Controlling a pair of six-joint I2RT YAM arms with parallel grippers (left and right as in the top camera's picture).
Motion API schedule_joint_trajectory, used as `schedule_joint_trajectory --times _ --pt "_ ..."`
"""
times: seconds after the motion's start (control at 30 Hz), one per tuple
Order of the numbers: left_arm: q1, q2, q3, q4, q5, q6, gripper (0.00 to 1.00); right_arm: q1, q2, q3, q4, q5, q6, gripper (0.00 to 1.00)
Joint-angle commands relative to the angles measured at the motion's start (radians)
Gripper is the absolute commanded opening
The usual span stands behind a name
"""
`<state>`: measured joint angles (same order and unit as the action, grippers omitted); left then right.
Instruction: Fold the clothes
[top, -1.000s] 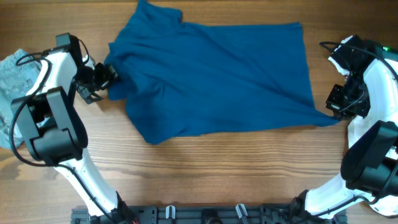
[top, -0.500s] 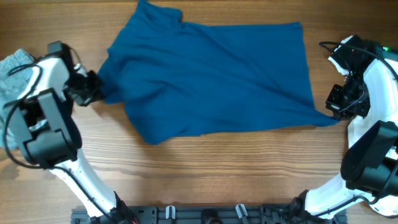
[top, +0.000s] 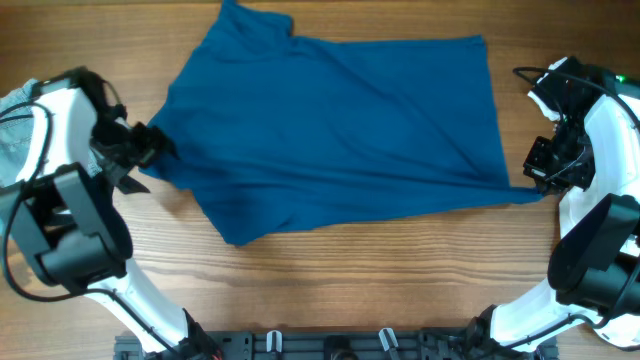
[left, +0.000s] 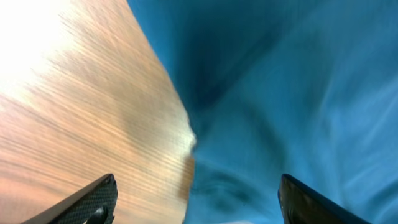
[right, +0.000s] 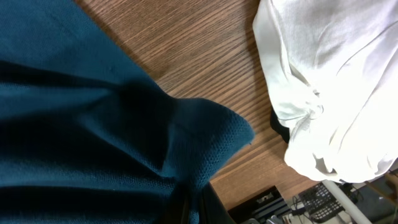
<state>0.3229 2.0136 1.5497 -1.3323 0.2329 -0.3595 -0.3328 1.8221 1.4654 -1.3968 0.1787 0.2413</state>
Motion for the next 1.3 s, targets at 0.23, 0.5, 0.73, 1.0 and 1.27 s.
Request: schedule_joint_trajectory --times 0.23,0.5,0.73,1.0,1.27 --pt "-0.283 -0.113 -0.23 0.018 -0.074 0.019 0.8 -0.002 -0.023 -0.002 -0.001 0.0 -0.006 0.04" --pt "-0.383 -0.261 -0.501 0.197 -0.077 -0.065 0.65 -0.002 -0.023 -0.002 -0.001 0.0 -0.006 0.04" --pt "-0.491 -0.261 -0.583 0.336 -0.137 -0.106 0.63 -0.002 -0.023 -0.002 -0.002 0.0 -0.006 0.04" --pt "-0.491 -0.281 -0.576 0.3 -0.163 -0.119 0.04 -0.002 -0.023 -0.002 0.001 0.0 -0.006 0.04" --pt "-0.455 -0.568 -0.424 0.01 -0.156 0.035 0.04 -0.002 -0.027 -0.002 -0.012 -0.005 0.006 0.04"
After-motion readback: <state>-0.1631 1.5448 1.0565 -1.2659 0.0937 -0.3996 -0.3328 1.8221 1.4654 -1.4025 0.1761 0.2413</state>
